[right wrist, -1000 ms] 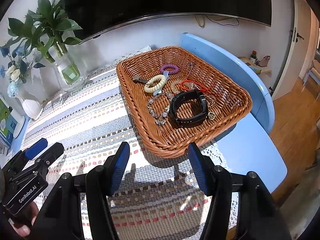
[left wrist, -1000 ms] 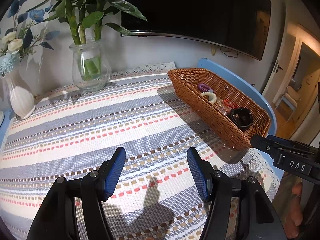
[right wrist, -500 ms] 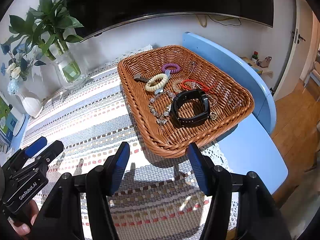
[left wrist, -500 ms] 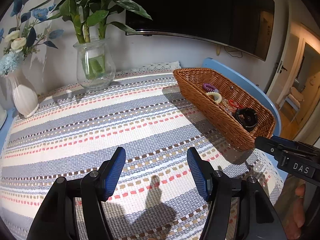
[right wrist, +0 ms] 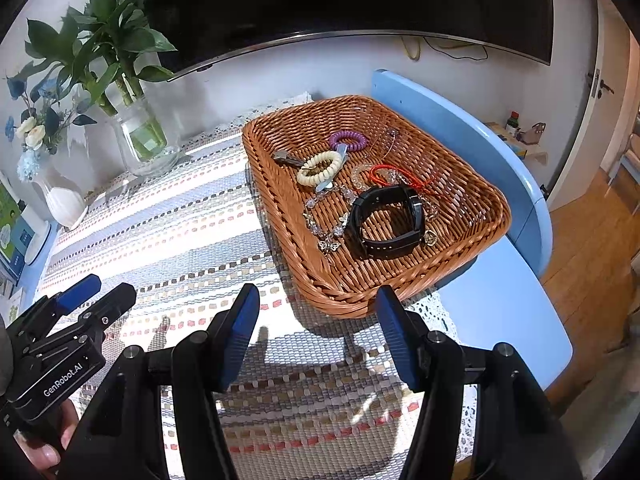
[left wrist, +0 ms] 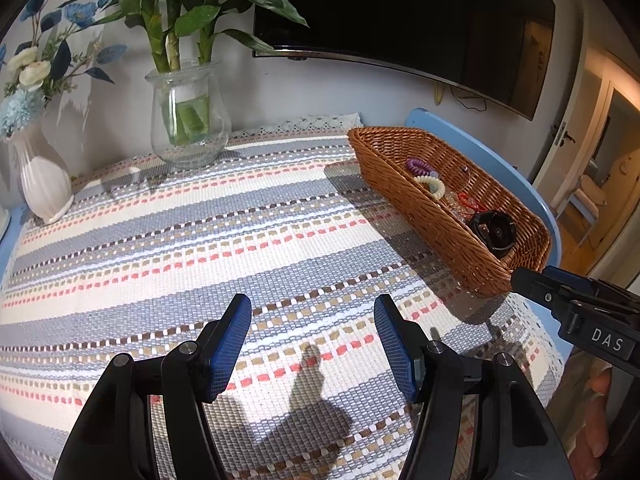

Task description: Organize jewelry

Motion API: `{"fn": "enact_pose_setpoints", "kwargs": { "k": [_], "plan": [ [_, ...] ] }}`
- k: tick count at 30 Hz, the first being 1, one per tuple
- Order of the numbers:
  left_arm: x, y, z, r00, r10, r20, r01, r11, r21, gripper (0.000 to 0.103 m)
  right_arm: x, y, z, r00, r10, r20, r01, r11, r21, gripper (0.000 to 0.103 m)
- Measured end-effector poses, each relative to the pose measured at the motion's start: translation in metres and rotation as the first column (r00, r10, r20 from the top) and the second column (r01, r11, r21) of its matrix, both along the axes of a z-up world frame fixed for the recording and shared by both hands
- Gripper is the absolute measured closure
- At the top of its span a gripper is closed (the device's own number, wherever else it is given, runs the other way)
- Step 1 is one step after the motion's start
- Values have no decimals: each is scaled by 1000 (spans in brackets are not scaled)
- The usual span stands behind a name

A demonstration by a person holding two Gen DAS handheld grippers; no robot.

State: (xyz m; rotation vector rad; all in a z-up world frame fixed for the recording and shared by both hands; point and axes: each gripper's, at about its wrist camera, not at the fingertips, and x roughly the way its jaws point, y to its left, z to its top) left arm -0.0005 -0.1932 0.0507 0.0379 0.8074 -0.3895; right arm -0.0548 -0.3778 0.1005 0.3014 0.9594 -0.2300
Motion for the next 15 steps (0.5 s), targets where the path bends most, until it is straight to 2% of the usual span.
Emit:
{"fn": "enact_pose_setpoints", "kwargs": {
  "k": [15],
  "plan": [
    [-1,-3,-3,1000,-9,1,9,1000,28,38,1,-2,-2,1000,13,4,-13,999,34,40]
  ]
}}
